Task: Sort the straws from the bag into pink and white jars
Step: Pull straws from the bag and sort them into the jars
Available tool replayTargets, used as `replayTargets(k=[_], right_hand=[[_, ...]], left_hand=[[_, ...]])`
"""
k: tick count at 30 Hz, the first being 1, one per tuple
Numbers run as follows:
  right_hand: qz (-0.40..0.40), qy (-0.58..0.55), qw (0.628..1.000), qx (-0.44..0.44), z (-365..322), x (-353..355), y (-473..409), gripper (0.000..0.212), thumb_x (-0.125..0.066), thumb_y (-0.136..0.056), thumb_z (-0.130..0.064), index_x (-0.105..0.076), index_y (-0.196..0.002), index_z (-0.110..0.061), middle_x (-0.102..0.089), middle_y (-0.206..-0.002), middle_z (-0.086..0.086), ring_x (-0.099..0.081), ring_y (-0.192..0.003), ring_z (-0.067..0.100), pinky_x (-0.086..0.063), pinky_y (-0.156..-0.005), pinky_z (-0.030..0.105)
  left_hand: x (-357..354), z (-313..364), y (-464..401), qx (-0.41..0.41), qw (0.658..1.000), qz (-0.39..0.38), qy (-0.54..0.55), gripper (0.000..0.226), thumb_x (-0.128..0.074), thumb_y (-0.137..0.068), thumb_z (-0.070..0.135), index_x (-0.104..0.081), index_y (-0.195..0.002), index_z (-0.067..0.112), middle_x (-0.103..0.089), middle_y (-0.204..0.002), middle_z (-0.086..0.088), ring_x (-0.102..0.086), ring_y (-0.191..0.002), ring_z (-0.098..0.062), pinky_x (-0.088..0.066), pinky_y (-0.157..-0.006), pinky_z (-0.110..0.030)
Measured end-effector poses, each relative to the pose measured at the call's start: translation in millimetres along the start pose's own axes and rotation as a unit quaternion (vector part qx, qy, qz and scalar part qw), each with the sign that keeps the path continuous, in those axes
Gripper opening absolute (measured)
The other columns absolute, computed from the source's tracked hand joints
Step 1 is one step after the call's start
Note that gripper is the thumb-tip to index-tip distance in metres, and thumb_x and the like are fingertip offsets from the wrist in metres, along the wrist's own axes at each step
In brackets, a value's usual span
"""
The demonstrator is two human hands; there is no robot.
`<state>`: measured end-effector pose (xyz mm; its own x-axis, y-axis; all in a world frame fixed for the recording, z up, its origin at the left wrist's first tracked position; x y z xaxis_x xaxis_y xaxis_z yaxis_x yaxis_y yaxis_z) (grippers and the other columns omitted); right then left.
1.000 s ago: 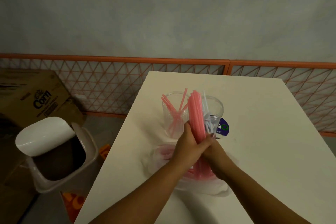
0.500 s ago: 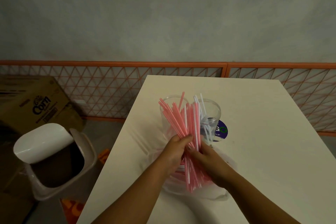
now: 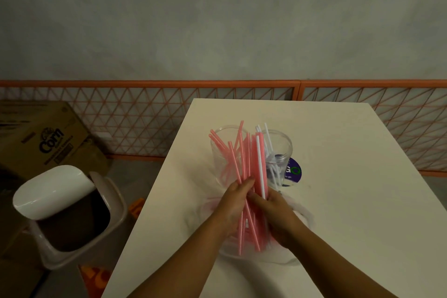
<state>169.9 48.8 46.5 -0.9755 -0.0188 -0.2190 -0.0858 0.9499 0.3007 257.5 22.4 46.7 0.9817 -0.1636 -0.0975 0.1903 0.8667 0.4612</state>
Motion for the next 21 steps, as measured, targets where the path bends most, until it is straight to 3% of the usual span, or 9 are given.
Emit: replayTargets(k=[5, 11, 17, 19, 21], right_hand=[[0.015, -0.014, 1.000, 0.002, -0.2, 0.4, -0.3, 0.008, -0.053, -0.092, -0.022, -0.058, -0.097, -0.026, -0.072, -0.087, 0.005, -0.073, -0.073, 0.017, -0.057, -0.060, 0.024], [0.053, -0.018, 0.998, 0.015, -0.7, 8.2, -2.5, 0.013, -0.061, -0.085, -0.022, -0.059, -0.098, -0.024, -0.072, -0.091, 0.009, -0.072, -0.079, 0.022, -0.059, -0.068, 0.029], [0.043, -0.034, 0.998, 0.015, -4.3, 3.3, -2.6, 0.025, -0.068, -0.075, -0.022, -0.058, -0.098, -0.022, -0.071, -0.089, 0.008, -0.073, -0.075, 0.021, -0.059, -0.063, 0.027], [0.034, -0.035, 0.999, 0.014, -4.9, 0.7, -1.6, 0.030, -0.069, -0.071, -0.023, -0.059, -0.099, -0.020, -0.071, -0.087, 0.008, -0.073, -0.073, 0.020, -0.059, -0.062, 0.027], [0.038, -0.037, 0.998, 0.016, -3.9, 0.2, -1.5, 0.019, -0.067, -0.077, -0.019, -0.060, -0.095, -0.021, -0.072, -0.084, 0.006, -0.073, -0.070, 0.020, -0.058, -0.059, 0.025]], left_hand=[[-2.5, 2.0, 0.9, -0.043, 0.998, 0.025, -0.027, 0.042, -0.048, -0.093, 0.039, -0.051, -0.130, 0.018, -0.065, -0.114, -0.005, -0.063, -0.106, -0.023, -0.049, -0.098, -0.043], [5.4, 7.4, -3.5, -0.034, 0.999, 0.008, 0.033, 0.031, -0.050, -0.094, 0.033, -0.059, -0.117, 0.014, -0.069, -0.107, -0.006, -0.067, -0.098, -0.021, -0.055, -0.086, -0.036], [7.6, 8.7, -2.1, -0.016, 1.000, -0.006, 0.026, 0.043, -0.047, -0.093, 0.041, -0.050, -0.126, 0.013, -0.063, -0.118, -0.008, -0.062, -0.107, -0.025, -0.048, -0.099, -0.045], [7.8, 7.5, -1.7, -0.020, 1.000, -0.011, 0.016, 0.043, -0.045, -0.093, 0.043, -0.048, -0.127, 0.018, -0.062, -0.119, -0.007, -0.061, -0.107, -0.024, -0.048, -0.098, -0.043], [8.3, 8.4, -1.1, -0.037, 0.999, -0.018, 0.010, 0.037, -0.046, -0.094, 0.039, -0.051, -0.124, 0.019, -0.064, -0.113, -0.004, -0.063, -0.101, -0.020, -0.052, -0.091, -0.035]])
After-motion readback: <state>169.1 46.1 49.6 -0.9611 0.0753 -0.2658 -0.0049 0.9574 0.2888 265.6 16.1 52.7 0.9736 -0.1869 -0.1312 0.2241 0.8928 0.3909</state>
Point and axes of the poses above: each hand's wrist, its own y-axis away from the middle knuckle, its own x-axis out of the back of the hand, z = x × y, the point moved 3 cm from there along -y, towards the middle knuckle
